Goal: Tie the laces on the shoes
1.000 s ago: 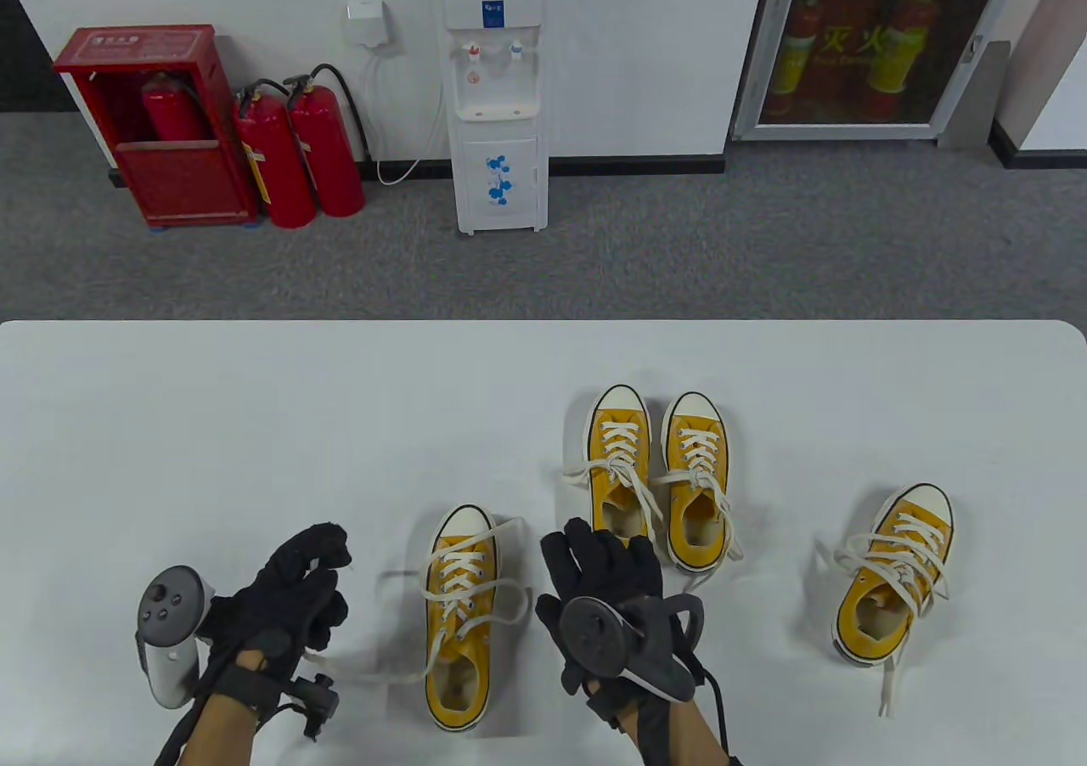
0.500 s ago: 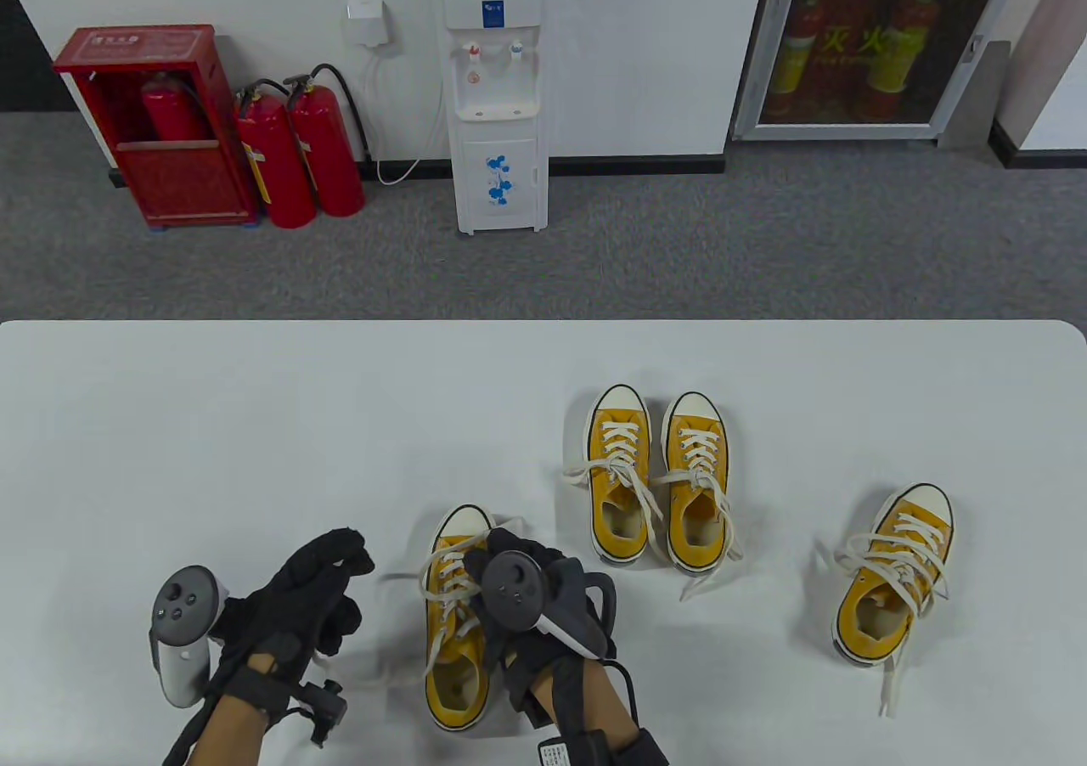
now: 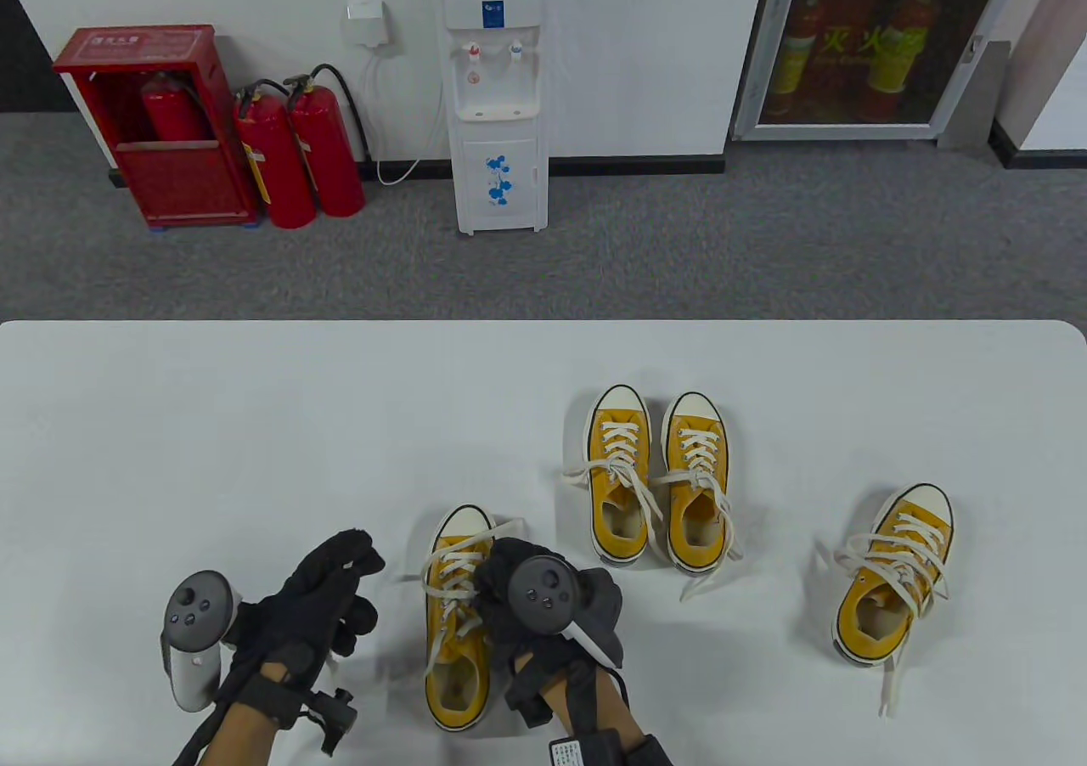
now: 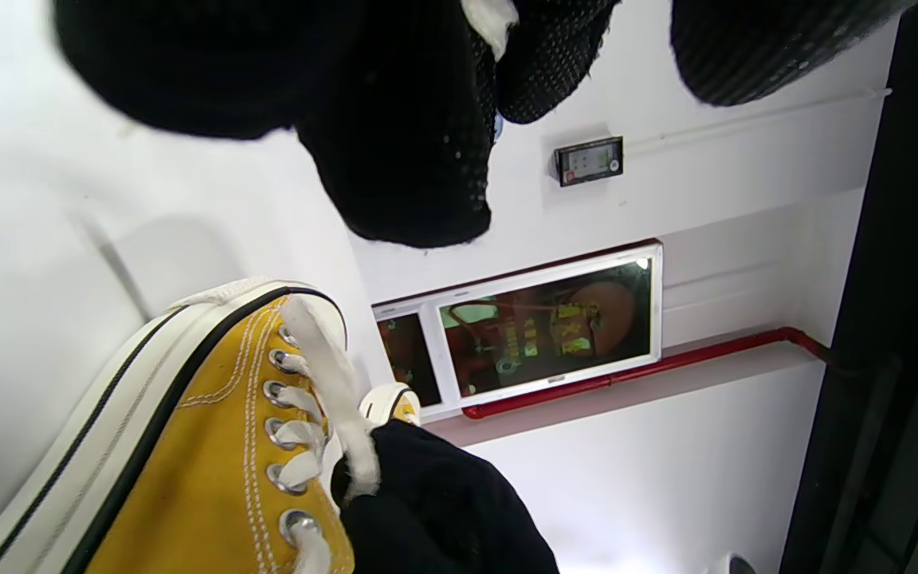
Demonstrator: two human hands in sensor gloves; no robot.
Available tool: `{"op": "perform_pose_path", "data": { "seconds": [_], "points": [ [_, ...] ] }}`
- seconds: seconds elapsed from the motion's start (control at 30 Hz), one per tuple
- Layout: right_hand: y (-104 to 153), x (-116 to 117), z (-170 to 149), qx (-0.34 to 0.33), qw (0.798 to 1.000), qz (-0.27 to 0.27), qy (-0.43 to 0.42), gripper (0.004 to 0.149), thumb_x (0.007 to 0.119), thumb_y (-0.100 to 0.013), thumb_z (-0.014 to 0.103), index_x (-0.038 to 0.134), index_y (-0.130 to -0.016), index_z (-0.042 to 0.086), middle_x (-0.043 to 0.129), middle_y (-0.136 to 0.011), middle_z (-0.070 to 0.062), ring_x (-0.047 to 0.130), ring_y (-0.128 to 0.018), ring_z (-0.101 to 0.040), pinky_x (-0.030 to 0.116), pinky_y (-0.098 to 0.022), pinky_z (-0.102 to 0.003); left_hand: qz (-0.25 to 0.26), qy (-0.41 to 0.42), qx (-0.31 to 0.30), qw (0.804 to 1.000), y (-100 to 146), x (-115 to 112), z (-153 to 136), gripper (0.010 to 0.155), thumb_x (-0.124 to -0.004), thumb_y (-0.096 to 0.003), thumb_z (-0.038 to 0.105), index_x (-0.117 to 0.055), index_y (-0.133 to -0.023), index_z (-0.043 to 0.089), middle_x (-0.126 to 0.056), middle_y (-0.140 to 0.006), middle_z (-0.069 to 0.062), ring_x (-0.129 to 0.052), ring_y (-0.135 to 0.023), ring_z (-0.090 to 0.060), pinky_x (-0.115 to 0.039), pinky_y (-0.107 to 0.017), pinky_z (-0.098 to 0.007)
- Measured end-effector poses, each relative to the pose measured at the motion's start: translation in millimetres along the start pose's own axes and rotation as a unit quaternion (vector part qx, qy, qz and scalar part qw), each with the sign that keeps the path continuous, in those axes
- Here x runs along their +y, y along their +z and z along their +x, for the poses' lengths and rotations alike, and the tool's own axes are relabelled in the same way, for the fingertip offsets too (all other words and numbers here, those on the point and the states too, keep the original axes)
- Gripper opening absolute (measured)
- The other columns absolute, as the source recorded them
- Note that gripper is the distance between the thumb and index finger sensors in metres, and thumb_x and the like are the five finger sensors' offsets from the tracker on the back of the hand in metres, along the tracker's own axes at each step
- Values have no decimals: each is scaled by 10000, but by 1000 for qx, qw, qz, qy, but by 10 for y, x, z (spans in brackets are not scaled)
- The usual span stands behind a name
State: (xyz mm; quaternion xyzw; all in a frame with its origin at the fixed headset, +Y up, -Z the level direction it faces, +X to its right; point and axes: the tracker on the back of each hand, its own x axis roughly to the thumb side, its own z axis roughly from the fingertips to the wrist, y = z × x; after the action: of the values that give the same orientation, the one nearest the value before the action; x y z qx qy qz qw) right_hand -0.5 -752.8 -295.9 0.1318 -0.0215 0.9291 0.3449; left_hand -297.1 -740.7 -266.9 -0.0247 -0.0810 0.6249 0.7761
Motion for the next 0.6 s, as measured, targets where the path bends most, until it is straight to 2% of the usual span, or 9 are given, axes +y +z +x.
{"op": "perform_pose_path", "data": {
  "seconds": [0.13, 0.23, 0.43, 0.6],
  "points": [
    [49, -126, -38, 4, 991, 10, -136, 411, 830, -448, 357, 795, -832, 214, 780, -939, -66, 874, -848, -347, 588, -665, -647, -6, -2, -3, 1000, 3, -18, 5, 688, -691, -509, 632, -561, -1092, 289, -774, -1075, -75, -1077, -457, -193, -925, -260, -342],
    [70, -189, -21, -8, 981, 6, -192, 411, 819, -452, 355, 781, -837, 215, 800, -917, -69, 935, -778, -313, 654, -639, -609, -12, -6, -8, 1000, 4, -39, 13, 688, -686, -510, 634, -554, -1094, 294, -767, -1083, -73, -1082, -469, -197, -925, -267, -344],
    [108, -222, 125, -52, 971, 17, -232, 399, 825, -446, 344, 796, -823, 219, 832, -896, -62, 1004, -582, -200, 732, -586, -548, -44, 6, -19, 999, 3, -120, 40, 691, -672, -512, 637, -526, -1105, 312, -738, -1113, -60, -1090, -479, -197, -930, -279, -348],
    [136, -180, 260, -85, 971, 43, -220, 390, 838, -438, 337, 817, -811, 224, 854, -882, -60, 997, -475, -157, 748, -562, -530, -85, 24, -29, 996, 8, -250, 74, 697, -661, -513, 641, -498, -1114, 328, -709, -1139, -47, -1098, -476, -200, -932, -282, -350]
  ]
}}
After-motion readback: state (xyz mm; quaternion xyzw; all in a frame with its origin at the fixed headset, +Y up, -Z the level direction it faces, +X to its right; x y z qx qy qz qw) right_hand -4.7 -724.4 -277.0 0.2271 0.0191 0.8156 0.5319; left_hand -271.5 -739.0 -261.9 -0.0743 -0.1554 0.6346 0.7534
